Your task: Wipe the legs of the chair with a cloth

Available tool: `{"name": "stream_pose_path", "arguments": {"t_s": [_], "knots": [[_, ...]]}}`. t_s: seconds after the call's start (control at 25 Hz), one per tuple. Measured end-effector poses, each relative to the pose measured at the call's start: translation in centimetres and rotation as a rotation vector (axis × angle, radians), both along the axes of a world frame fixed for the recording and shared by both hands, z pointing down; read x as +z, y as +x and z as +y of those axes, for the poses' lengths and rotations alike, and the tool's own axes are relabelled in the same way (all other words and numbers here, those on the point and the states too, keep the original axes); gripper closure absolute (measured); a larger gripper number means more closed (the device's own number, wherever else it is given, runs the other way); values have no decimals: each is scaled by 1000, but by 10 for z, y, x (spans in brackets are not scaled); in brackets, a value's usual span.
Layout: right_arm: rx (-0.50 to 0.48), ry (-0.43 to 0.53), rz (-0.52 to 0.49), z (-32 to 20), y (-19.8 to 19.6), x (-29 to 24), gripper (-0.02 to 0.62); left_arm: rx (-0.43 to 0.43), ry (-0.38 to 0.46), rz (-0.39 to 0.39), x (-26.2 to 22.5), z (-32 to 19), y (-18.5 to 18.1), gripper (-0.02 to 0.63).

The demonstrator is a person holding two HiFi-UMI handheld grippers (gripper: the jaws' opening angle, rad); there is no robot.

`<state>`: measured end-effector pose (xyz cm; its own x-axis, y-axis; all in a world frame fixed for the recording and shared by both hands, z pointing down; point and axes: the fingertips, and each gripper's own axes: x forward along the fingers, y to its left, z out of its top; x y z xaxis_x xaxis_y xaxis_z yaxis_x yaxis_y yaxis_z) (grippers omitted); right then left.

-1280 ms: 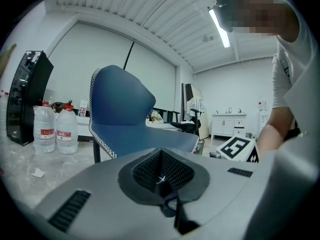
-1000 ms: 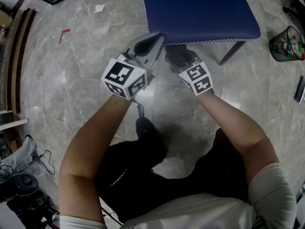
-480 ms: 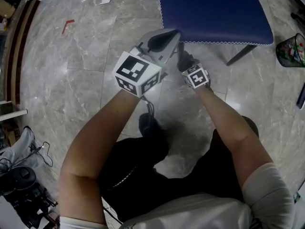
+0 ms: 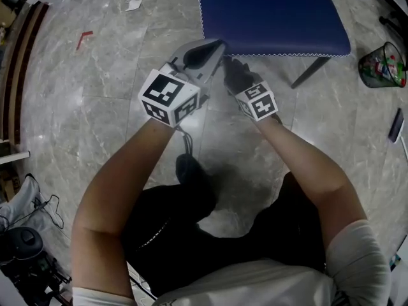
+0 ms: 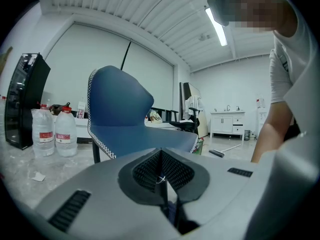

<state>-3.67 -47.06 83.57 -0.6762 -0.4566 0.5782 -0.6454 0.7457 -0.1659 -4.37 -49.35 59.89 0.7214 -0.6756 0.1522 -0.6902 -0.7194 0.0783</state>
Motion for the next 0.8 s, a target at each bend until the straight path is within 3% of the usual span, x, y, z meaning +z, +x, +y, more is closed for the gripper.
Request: {"name": "stream_pose_path", "arguments": {"t_s": [0.16, 0.28, 0.68, 0.8], "knots": [[-3, 174, -119, -11, 0, -96, 434, -5, 7, -8, 0, -1, 1, 600], [-6, 235, -158, -15, 0, -131, 434, -12, 7, -8, -1, -1, 0, 600], [-7, 200, -88, -16, -12, -33, 413, 11, 9, 8, 0, -3, 1, 600], [-3, 144, -44, -13, -17, -1, 413, 22, 10, 8, 0, -2, 1, 600]]}}
